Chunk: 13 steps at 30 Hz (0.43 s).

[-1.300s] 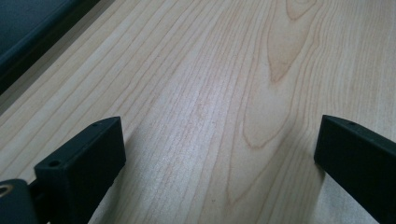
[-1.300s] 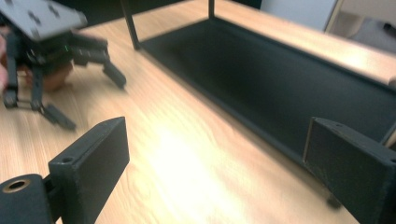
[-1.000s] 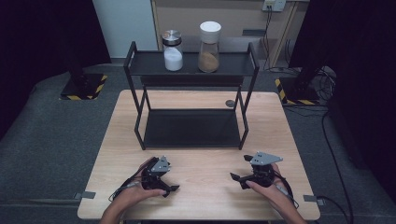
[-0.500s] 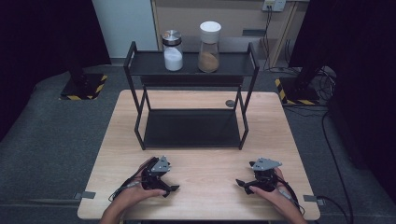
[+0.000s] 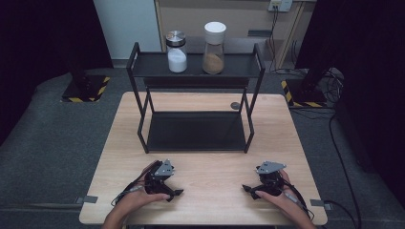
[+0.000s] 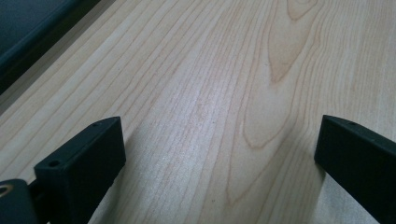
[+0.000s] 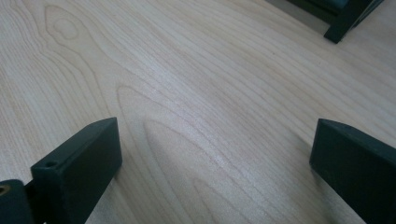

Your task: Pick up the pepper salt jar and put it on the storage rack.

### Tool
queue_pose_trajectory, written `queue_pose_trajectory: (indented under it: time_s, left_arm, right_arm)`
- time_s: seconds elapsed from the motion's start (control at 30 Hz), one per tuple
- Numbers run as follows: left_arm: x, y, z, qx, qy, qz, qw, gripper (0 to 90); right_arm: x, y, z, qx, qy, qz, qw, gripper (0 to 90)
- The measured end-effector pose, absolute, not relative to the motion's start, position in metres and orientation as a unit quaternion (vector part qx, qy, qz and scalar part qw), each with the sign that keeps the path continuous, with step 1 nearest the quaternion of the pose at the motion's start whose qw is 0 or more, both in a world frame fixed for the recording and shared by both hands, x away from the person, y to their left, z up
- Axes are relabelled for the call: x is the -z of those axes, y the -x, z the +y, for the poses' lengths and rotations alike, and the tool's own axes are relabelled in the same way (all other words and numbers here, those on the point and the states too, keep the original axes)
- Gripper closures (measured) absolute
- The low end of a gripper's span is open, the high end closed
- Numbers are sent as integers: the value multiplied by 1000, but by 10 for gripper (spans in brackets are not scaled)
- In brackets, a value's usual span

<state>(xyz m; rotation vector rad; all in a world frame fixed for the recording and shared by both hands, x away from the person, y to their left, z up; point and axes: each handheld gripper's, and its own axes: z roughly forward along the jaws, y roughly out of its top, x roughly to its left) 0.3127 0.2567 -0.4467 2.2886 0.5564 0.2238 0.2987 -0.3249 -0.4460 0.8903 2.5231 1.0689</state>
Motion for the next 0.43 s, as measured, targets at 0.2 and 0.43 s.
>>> queue_pose_trajectory:
  time_s: [0.2, 0.43]
  left_arm:
    - [447, -312, 257, -88, -895, 219, 378, 5]
    - [447, -312, 257, -88, -895, 219, 378, 4]
  right_arm:
    - [446, -300, -325, -368, -305, 869, 128, 23]
    - [446, -300, -325, -367, -303, 870, 127, 12]
